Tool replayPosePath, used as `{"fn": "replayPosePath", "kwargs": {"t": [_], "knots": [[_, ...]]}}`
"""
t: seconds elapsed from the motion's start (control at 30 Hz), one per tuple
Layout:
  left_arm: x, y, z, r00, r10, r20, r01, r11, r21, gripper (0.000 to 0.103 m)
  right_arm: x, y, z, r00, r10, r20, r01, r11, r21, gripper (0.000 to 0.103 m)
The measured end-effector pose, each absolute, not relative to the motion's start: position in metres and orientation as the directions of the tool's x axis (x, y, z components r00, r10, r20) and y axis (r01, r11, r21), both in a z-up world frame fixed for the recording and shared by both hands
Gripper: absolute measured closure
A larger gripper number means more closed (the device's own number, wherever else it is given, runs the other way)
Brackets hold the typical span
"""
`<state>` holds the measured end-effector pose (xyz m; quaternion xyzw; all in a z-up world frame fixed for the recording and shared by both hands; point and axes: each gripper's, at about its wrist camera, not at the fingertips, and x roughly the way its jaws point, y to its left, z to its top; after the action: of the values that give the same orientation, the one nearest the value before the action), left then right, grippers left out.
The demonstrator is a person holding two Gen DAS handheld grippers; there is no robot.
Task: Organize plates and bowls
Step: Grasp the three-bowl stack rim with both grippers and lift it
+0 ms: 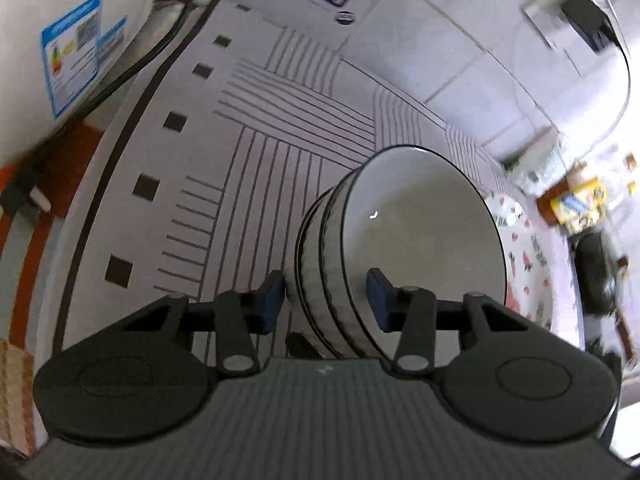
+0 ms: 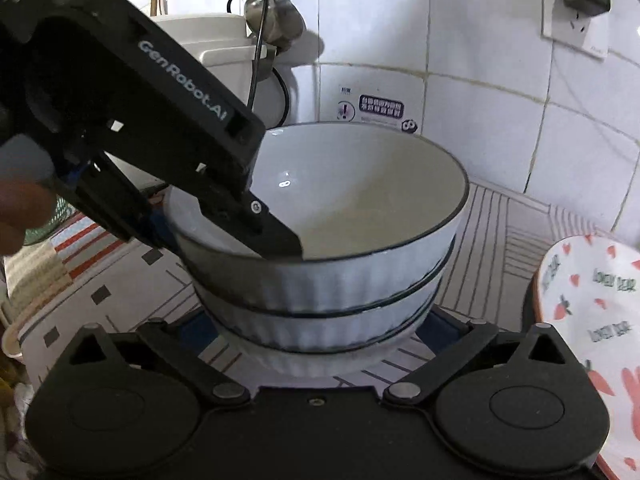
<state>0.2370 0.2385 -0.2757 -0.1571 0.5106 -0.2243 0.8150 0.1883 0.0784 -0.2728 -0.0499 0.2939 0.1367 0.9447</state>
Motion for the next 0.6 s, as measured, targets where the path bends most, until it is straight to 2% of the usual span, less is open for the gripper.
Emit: {"fn": "replayPosePath", "kwargs": {"t": [0.13,0.37,0.6], "knots": [[0.233,0.235,-0.275,0.384,-0.519,-0.764,0.233,0.855,-0.463,0.059,0.192,0.072,-0.274,0.779,0.267,-0.567,-0.303,0.952,0.032,0.0],[0.234,0.241,-0.278,0.388,-0.536,-0.749,0.212,0.843,-0.494,0.058,0.193,0.074,-0.277,0.774,0.278,-0.569,-0.345,0.939,-0.01,0.0],[0.224,0.239,-0.267,0.388,-0.52,-0.761,0.252,0.854,-0.456,0.058,0.186,0.075,-0.277,0.778,0.284,-0.561,-0.352,0.936,-0.014,0.0]]}}
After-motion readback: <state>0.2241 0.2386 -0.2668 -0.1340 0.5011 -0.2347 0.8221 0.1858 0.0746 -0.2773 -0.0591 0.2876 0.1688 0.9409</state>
